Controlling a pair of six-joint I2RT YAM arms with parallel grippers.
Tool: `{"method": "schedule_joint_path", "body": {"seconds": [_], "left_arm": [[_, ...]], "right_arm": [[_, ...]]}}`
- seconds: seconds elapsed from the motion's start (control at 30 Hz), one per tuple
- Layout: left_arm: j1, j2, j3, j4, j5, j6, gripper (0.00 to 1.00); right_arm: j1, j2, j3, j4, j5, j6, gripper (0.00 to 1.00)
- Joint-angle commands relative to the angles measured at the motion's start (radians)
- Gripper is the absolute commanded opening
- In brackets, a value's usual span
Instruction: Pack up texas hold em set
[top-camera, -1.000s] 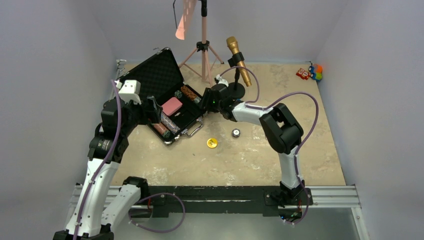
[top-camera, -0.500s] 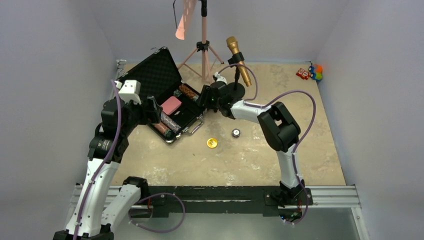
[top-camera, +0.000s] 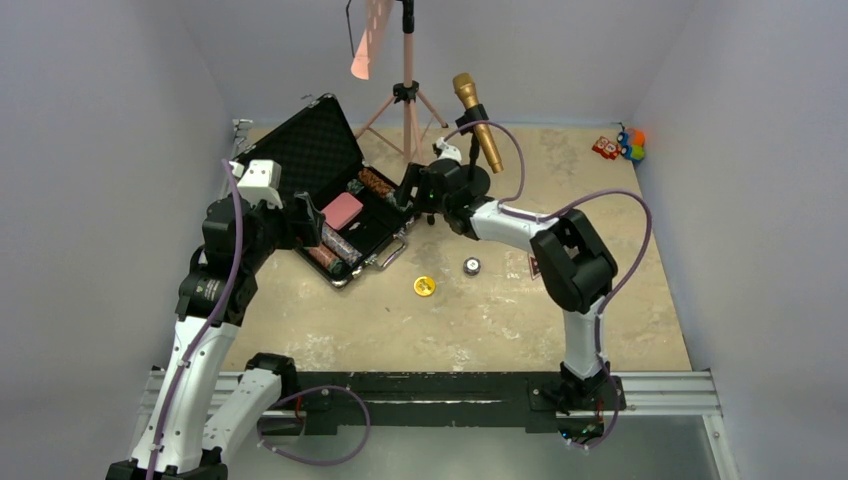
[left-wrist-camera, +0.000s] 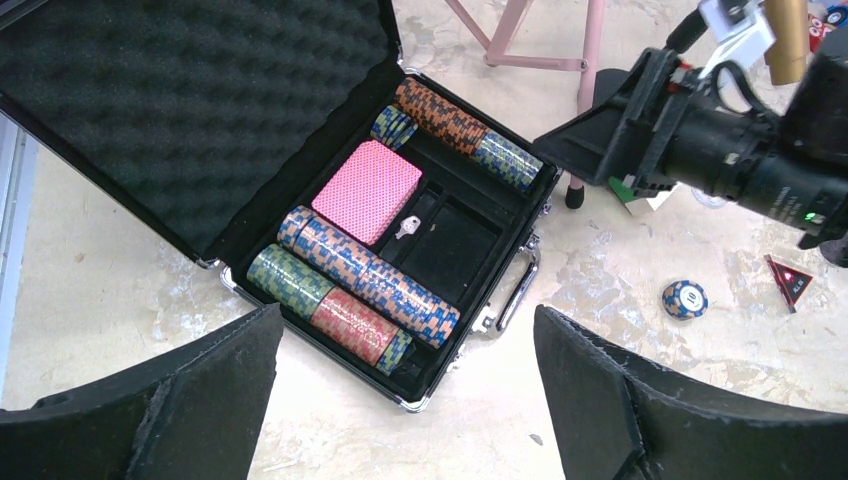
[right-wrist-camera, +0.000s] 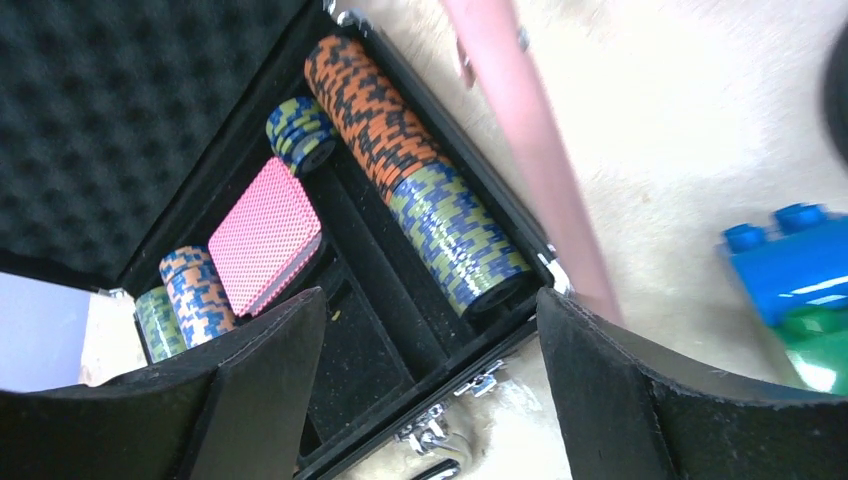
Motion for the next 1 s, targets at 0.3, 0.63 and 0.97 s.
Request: {"method": "schedule_joint_path", "body": {"seconds": [0.3, 0.63, 0.97], "left_arm": [[-0.004, -0.009, -0.008, 0.026, -0.008, 0.014, 1.0], [-0.004, -0.02, -0.009, 0.029, 0.004, 0.009, 0.99], [-0.004, -0.027, -0.01, 0.027, -0.004, 0.014, 1.0]], "right_arm": [[-0.078, -0.401, -0.206, -0.128, 0.081, -0.199, 0.86], [-0.379, -0.754, -0.372, -0.492, 0.089, -0.308, 0.9], [-0.834, -0.804, -0.52, -0.504, -0.196, -0.283, 0.92]]}}
